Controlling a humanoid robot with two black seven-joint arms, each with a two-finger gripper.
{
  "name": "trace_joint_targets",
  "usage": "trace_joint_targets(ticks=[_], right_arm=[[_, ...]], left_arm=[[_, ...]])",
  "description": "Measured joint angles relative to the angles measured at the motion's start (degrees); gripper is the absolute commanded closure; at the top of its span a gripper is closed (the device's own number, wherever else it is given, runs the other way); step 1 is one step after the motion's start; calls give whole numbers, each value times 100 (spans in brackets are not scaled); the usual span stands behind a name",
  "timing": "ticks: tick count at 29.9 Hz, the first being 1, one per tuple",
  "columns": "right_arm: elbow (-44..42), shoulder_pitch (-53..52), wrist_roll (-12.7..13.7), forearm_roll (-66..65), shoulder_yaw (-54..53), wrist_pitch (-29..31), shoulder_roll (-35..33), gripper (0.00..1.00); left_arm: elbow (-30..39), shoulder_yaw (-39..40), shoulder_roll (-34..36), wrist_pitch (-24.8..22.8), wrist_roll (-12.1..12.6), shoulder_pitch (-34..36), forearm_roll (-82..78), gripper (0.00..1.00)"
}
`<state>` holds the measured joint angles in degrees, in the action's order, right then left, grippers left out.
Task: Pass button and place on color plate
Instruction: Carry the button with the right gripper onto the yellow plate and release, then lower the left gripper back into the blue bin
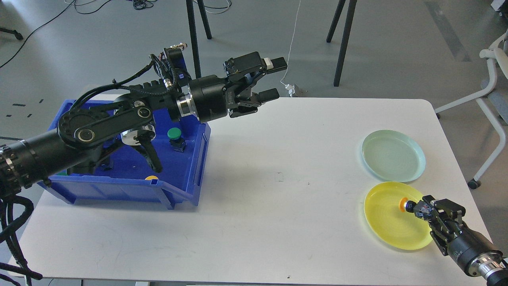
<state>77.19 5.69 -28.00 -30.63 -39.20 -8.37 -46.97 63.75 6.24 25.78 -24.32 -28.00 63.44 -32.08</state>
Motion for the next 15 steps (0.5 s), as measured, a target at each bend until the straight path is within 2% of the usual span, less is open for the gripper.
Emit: trace_joint_targets(ticks=[2, 6, 10, 15], right_arm=[[25, 4, 0, 8, 0, 4, 7, 9], [180, 73, 0, 13, -58, 42, -22, 6], [476, 97, 1, 15, -242, 54, -58, 6], [866, 35, 1, 173, -1318, 329, 6, 5]], left_arm=[[202, -22, 388, 130, 0, 70, -23, 1], [460, -242, 1240, 252, 0, 407, -383, 1], [454, -691, 2090, 276, 0, 635, -1648, 1], [287, -1189, 2682, 289, 0, 669, -3399, 1]])
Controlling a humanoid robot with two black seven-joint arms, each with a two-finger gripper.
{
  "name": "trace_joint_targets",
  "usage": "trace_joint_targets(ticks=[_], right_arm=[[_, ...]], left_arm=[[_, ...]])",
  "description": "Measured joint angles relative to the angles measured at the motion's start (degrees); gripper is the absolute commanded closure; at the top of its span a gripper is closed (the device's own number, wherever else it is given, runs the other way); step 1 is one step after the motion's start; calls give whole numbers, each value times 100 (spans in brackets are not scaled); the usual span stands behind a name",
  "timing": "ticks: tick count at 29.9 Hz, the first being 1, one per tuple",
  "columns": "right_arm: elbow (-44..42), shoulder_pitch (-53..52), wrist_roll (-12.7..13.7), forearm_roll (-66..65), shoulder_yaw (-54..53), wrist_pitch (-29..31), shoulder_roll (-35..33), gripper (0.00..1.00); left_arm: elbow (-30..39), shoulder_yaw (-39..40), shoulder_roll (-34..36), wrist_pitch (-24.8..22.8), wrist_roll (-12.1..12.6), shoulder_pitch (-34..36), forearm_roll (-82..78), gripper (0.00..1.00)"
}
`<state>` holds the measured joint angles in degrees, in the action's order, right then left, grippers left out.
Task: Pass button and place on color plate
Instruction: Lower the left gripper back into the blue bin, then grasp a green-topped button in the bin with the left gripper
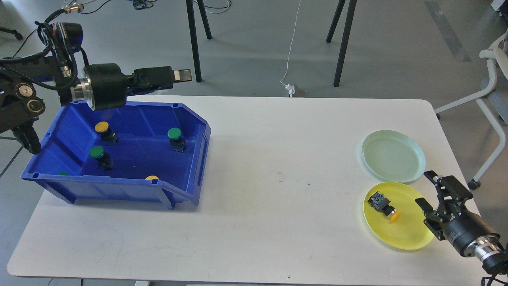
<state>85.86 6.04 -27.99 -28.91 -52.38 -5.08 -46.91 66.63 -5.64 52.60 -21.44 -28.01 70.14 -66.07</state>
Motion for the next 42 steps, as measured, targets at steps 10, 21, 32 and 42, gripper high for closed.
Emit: trace_joint_targets(ticks=[10, 21, 32, 42], right_arm=[[73, -896, 0, 1604, -1359, 1453, 192, 5], [64, -1036, 0, 1677, -1578, 1729, 413, 4], [62, -991, 0, 1678, -1583, 1739, 419, 4], [61, -963, -1, 1678, -1583, 1744, 419, 4]], left_arm=[[-2093, -1255, -264, 205, -1, -271, -1664, 3], [-3887, -1306, -1370, 167, 0, -970, -1810, 4], [-4001, -1301, -1570, 148, 2, -1102, -1804, 4], [-4001, -1290, -1668, 169, 2, -1203, -1773, 6]])
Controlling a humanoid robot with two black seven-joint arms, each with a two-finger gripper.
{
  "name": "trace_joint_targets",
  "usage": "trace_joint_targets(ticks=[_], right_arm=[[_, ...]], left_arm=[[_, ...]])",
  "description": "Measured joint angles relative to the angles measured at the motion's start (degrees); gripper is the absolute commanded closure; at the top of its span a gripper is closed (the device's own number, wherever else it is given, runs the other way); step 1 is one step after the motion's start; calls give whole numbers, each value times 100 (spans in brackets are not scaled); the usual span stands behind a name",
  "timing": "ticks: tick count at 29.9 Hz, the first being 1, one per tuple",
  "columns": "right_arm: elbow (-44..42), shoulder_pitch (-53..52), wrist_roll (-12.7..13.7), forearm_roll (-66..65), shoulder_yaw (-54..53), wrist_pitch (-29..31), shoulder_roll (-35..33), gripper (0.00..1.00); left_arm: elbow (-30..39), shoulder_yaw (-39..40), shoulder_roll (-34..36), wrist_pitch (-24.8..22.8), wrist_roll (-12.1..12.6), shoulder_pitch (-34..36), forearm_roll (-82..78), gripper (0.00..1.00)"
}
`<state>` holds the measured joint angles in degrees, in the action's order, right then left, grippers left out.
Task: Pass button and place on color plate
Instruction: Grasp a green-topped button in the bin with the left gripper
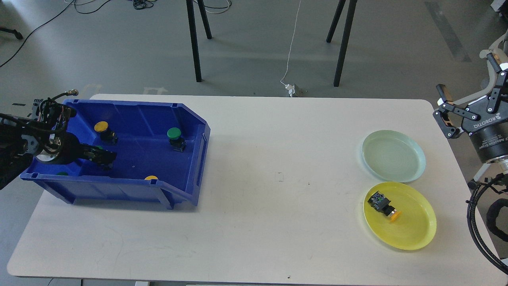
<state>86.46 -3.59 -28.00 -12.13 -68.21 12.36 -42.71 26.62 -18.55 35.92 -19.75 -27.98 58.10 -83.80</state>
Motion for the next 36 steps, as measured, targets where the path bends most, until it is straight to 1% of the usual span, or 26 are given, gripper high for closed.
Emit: trace_joint_targets(ticks=[7, 13, 19, 23, 30, 33, 34, 36], right_arm=[[0, 69, -1, 50, 0, 13, 0, 4], [1, 157, -1, 87, -19, 44, 0, 4], [2, 251, -1, 88, -68, 156, 0, 4], [2, 269, -1, 88, -86, 161, 0, 4], [2, 271, -1, 88, -88, 162, 0, 4], [-3, 282, -1, 88, -88, 162, 0, 4], [-3, 285, -1, 88, -88, 162, 0, 4], [-4, 290, -1, 88, -88, 162, 0, 4]], left_arm=[[-83, 9, -96, 37, 0, -9, 45, 14], [-130, 9, -254, 49, -2, -10, 65, 17], [-442, 15, -414, 50, -1, -17, 69, 17], [-504, 11, -429, 50, -1, -52, 69, 24], [-518, 8, -451, 50, -1, -201, 69, 26], [-534, 30, -482, 50, -3, -218, 78, 31], [-557, 44, -485, 50, -3, -218, 82, 34], [-621, 63, -498, 53, -1, -219, 92, 49]])
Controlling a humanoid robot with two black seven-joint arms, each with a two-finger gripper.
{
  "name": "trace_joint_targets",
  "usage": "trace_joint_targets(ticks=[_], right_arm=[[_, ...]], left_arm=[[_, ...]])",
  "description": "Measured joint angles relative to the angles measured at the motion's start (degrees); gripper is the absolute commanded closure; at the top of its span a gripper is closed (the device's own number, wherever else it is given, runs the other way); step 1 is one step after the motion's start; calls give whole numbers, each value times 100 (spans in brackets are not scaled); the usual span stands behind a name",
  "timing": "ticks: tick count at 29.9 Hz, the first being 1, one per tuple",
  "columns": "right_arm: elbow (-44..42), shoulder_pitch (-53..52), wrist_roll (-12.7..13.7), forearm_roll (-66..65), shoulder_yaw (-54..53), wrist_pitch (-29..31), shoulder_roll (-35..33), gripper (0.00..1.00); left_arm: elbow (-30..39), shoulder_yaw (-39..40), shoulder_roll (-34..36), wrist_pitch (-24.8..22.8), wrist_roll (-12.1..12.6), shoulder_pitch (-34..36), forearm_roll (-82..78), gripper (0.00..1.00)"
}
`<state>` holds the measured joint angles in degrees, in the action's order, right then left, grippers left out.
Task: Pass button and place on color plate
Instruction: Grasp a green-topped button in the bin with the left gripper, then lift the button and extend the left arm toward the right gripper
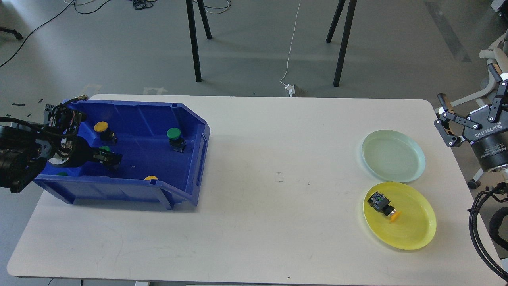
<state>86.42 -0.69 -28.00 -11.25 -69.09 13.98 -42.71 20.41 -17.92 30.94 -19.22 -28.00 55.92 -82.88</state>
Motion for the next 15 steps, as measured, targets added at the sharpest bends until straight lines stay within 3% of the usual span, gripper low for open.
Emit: trace_joint_targets(ticks=[2, 5, 7, 15], right_arm=[[0, 7, 0, 0, 0, 0, 0, 4], [0, 20, 0, 0, 0, 0, 0, 4], [1, 24, 0, 0, 0, 0, 0, 4], [0, 25, 0, 0, 0, 0, 0, 4]], left_arm=[[-51, 5, -25, 15, -1, -3, 4, 55], [-108, -9, -44, 74, -2, -11, 0, 81], [-122, -34, -44, 120, 0, -25, -33, 92], [-35, 3, -43, 115, 0, -5, -21, 97]])
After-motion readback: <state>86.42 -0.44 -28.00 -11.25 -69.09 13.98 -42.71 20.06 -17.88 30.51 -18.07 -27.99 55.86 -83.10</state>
